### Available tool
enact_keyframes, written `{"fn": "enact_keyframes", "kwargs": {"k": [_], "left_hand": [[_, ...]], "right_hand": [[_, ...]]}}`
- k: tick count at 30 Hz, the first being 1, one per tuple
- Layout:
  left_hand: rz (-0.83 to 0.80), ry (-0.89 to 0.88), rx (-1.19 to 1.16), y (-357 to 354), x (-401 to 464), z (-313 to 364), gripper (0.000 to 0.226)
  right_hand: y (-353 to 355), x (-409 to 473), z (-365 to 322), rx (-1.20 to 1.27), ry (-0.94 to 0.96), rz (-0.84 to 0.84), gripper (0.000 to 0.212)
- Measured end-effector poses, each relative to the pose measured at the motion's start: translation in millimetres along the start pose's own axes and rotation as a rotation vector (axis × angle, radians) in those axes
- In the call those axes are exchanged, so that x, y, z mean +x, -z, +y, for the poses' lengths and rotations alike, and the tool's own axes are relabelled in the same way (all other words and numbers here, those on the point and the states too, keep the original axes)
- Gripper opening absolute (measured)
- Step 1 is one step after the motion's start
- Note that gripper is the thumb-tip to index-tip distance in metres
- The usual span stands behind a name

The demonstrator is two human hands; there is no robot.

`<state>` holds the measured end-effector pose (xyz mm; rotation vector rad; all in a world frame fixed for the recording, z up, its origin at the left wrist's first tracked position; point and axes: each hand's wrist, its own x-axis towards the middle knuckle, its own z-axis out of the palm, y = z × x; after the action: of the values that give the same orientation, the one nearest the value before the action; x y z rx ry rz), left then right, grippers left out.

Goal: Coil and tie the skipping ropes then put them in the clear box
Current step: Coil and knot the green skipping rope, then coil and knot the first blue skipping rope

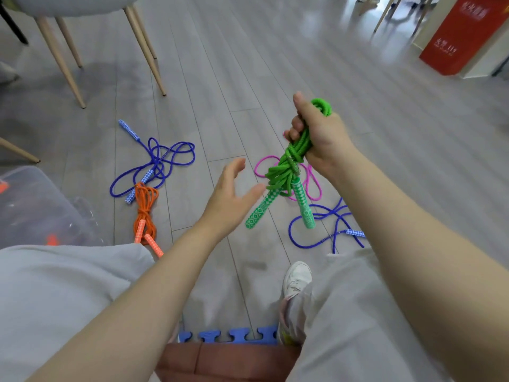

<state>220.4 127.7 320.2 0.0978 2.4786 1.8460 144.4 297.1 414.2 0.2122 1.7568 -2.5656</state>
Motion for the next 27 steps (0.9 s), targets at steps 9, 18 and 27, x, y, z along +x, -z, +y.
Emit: {"fn": "enact_keyframes", "kwargs": {"k": [9,18,27], "left_hand": [[-0.327,0.011,0.148,45,94,52,0.044],[-0.279,0.159,0.317,135,150,-60,0.022],[-0.081,0.521,0.569,189,160,-226,0.049]], "right_hand": [[-60,49,0,0.336,-0.054,0.016,0.026],[-108,117,111,-0.163,-0.336,-0.04,0.026],[-118,158,244,-0.379,-0.573,-0.042,0.026]]}}
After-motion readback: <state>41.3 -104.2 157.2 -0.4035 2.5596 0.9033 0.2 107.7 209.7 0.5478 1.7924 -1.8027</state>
